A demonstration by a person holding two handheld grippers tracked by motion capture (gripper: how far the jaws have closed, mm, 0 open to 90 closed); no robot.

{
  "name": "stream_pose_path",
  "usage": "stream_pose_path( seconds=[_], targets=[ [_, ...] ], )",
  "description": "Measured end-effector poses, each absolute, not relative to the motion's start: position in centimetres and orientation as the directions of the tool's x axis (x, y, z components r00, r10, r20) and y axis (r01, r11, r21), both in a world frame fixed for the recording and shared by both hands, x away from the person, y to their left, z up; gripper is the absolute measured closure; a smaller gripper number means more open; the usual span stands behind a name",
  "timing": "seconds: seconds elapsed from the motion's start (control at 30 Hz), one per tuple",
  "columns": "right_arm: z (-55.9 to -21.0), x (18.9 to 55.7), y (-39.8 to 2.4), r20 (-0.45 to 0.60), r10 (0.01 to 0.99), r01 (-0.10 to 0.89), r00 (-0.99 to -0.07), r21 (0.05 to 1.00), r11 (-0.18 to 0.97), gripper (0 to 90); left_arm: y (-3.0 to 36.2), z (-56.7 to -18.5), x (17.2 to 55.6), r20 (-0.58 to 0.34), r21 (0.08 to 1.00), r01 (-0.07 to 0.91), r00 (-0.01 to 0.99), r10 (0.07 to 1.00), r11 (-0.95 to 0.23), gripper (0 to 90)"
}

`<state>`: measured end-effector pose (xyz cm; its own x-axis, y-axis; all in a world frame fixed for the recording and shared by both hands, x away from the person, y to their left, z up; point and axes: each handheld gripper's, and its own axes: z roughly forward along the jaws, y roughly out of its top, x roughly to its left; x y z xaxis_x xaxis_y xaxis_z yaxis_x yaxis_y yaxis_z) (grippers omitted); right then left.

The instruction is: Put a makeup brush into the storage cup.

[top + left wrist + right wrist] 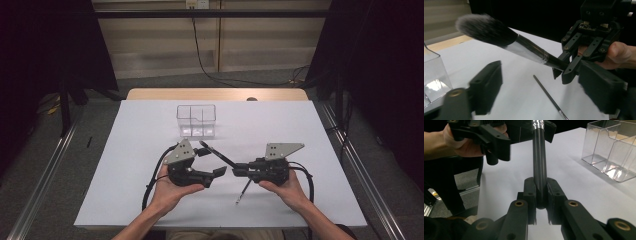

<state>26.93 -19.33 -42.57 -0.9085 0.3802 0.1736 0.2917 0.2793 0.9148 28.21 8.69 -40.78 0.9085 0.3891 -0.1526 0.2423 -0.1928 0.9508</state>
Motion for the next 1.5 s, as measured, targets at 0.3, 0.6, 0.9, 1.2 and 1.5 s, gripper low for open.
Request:
stream_pose_path(
  seconds=[0.3,0.6,0.9,1.2,1.5],
  targets=[
    [-42.8,26.9,-19.1,0.172,0.376,0.289,-0.911,0.914,0.284,79.9,8.4,-40.6,28.7,-0.200,0.946,0.278,0.906,0.374,-0.167,44.3],
    [-42.9,26.9,-19.1,0.172,0.368,0.287,-0.914,0.914,0.287,79.9,8.8,-40.6,29.0,-0.245,0.940,0.309,0.907,0.344,-0.145,58.8],
    [-43.2,26.9,-18.9,0.163,0.359,0.281,-0.919,0.909,0.308,79.9,8.9,-40.6,29.3,-0.296,0.930,0.347,0.903,0.311,-0.122,64.5],
    [-43.5,26.8,-18.6,0.159,0.356,0.282,-0.921,0.902,0.327,79.8,8.8,-40.6,29.3,-0.316,0.923,0.365,0.900,0.299,-0.123,69.1],
    [-43.8,26.8,-18.0,0.160,0.347,0.283,-0.924,0.896,0.341,79.4,8.7,-40.4,29.2,-0.341,0.917,0.383,0.898,0.277,-0.113,75.7]
  ],
)
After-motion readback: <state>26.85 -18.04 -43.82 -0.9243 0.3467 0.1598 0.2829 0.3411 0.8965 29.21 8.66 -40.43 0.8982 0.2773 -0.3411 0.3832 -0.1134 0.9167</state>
